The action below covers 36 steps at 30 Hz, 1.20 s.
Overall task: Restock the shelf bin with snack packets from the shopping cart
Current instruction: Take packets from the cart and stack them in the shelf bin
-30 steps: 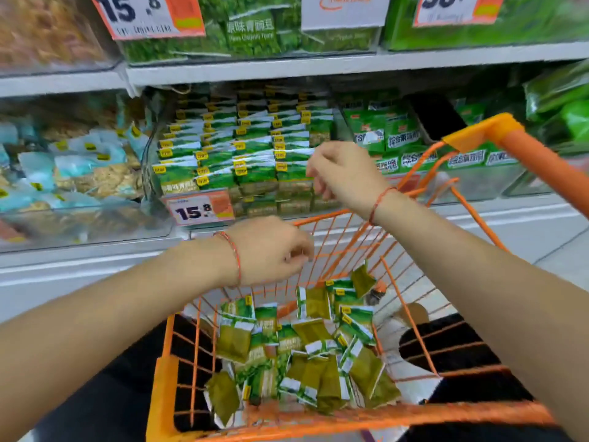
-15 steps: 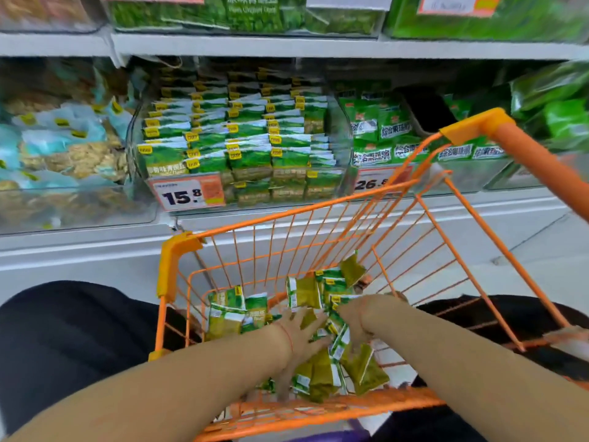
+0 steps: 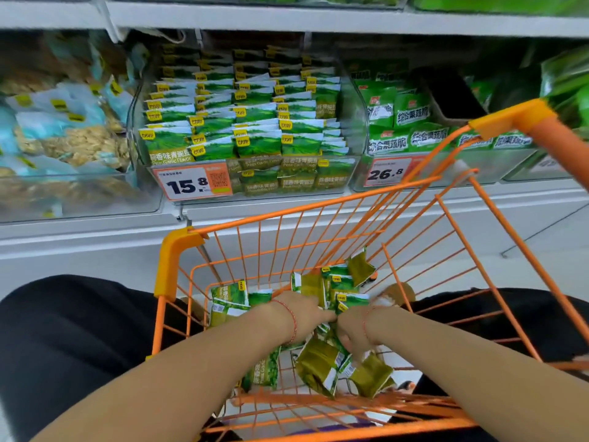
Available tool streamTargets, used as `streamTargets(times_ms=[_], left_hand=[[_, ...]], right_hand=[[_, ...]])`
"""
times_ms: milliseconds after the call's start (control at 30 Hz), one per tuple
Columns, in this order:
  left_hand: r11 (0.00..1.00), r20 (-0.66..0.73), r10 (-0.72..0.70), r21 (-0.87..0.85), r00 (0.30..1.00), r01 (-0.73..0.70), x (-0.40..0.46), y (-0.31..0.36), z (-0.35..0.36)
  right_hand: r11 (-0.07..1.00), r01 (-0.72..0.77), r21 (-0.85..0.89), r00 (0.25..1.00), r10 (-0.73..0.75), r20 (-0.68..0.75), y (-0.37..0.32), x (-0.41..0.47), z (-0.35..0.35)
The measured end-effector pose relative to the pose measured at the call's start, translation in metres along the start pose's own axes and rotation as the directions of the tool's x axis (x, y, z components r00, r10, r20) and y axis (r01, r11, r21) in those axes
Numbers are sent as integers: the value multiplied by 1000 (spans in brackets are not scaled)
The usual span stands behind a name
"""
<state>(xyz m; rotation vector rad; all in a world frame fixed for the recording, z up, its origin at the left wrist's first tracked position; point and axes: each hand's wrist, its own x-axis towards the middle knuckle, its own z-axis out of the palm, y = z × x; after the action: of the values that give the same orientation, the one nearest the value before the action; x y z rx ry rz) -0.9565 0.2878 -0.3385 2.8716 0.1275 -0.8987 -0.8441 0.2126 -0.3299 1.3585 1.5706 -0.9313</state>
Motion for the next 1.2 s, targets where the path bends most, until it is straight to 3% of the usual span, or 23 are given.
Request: streamTargets(times_ms=[100, 167, 233, 333, 400, 500, 567, 633, 800, 933, 1000, 1100, 1200], left_hand=[[966, 23, -91, -241, 996, 94, -13, -7, -18], [857, 89, -139, -489, 986, 165, -27, -19, -34], [663, 120, -140, -726, 983, 183, -44, -32, -47], [329, 52, -174, -938, 983, 107, -75, -43, -66], [70, -1, -260, -997, 965, 18, -94, -44, -76], [-305, -91, -381, -927, 920, -218, -106, -42, -84], [-419, -131, -454, -842, 881, -341, -106, -38, -86], [-489, -137, -522, -761, 842, -427, -104, -30, -85], [-520, -131, -574, -704, 809, -483, -109, -11, -80], [-418, -193, -599, -753, 777, -508, -107, -10, -74], [-373, -213, -632, -759, 745, -534, -106, -8, -73], [-345, -218, -667, -757, 713, -555, -108, -3, -75], [-309, -206, -666, -798, 717, -517, -106, 1, -75]], right_hand=[[996, -92, -14, 992, 91, -83, 5, -19, -17], [979, -195, 50, 954, 201, -222, 17, -41, -33], [955, -231, 186, 895, 283, -343, 31, -75, -48], [901, -69, 429, 782, 316, -537, 43, -130, -61], [853, 128, 507, 607, 336, -720, 40, -156, -62], [835, 352, 423, 185, 381, -906, 18, -165, -57], [864, 400, 305, -38, 349, -937, -1, -151, -52], [904, 377, 203, -145, 274, -951, -14, -127, -43], [965, 260, 37, -200, 92, -975, -11, -86, -27], [969, 242, -42, -235, 17, -972, -15, -87, -27], [945, 327, 1, -228, 80, -970, -21, -92, -26], [755, 627, 189, -142, 350, -926, -32, -106, -28], [508, 764, 397, 57, 561, -826, -30, -112, -32]])
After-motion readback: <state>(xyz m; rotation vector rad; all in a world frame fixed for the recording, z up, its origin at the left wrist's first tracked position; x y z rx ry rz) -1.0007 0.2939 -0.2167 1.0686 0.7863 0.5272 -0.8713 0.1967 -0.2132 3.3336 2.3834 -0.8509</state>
